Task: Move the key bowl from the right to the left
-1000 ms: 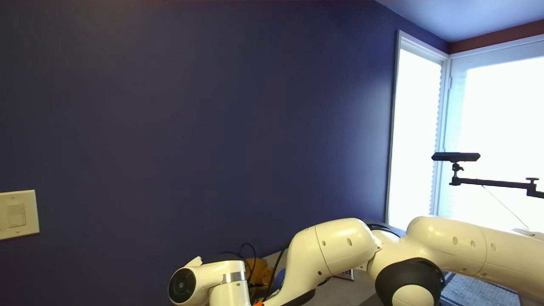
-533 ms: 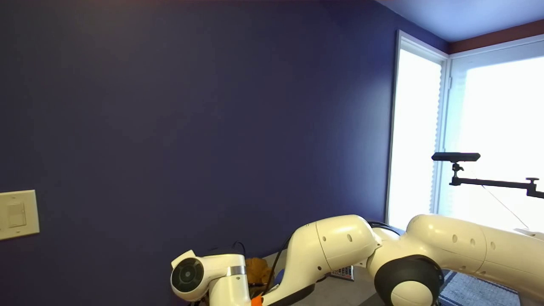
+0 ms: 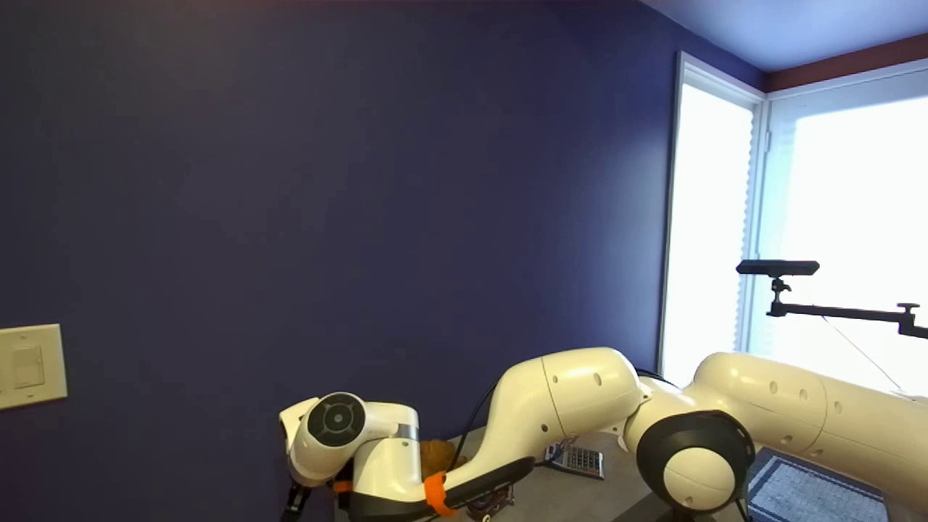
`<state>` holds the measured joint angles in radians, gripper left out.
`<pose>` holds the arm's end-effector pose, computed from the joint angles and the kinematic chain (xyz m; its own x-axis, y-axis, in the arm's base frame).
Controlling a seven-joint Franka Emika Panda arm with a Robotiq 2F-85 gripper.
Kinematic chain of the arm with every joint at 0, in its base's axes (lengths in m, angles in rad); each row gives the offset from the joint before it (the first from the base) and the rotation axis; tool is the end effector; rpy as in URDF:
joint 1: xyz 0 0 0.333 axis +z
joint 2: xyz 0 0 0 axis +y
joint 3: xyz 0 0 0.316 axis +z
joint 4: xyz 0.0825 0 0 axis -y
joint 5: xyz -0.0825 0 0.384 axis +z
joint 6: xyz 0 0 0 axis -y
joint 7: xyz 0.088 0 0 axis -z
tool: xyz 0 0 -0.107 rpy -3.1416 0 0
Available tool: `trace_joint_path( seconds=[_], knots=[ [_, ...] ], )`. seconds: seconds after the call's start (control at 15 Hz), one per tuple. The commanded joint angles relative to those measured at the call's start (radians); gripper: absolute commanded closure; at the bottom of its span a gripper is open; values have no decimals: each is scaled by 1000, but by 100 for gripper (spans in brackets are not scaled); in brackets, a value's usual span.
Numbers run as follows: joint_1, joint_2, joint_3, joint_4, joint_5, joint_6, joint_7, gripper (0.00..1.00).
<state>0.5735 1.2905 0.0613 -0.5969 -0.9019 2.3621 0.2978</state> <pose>0.7054 0.4668 0.2496 0.5170 0.7398 0.4306 0.4393 -0.6611 0.6083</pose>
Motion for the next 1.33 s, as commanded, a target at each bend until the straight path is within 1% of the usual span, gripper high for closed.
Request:
trace_joint_path(
  seconds=[0.0,0.2,0.4,0.6,0.8,0.87,0.93,1.27],
  knots=[
    [-22,-127,110,-103,58,22,-123,0],
    [-41,-206,238,-155,123,-6,-267,0],
    [-72,-287,354,-249,177,-1,-372,0],
    [-125,-360,465,-382,230,-11,-440,0],
    [-204,-393,579,-515,286,-5,-506,0],
    [-130,-325,516,-361,234,-11,-456,0],
    [-140,-331,530,-383,236,-10,-460,0],
    [-140,-331,522,-380,236,-10,-460,0]
  ],
)
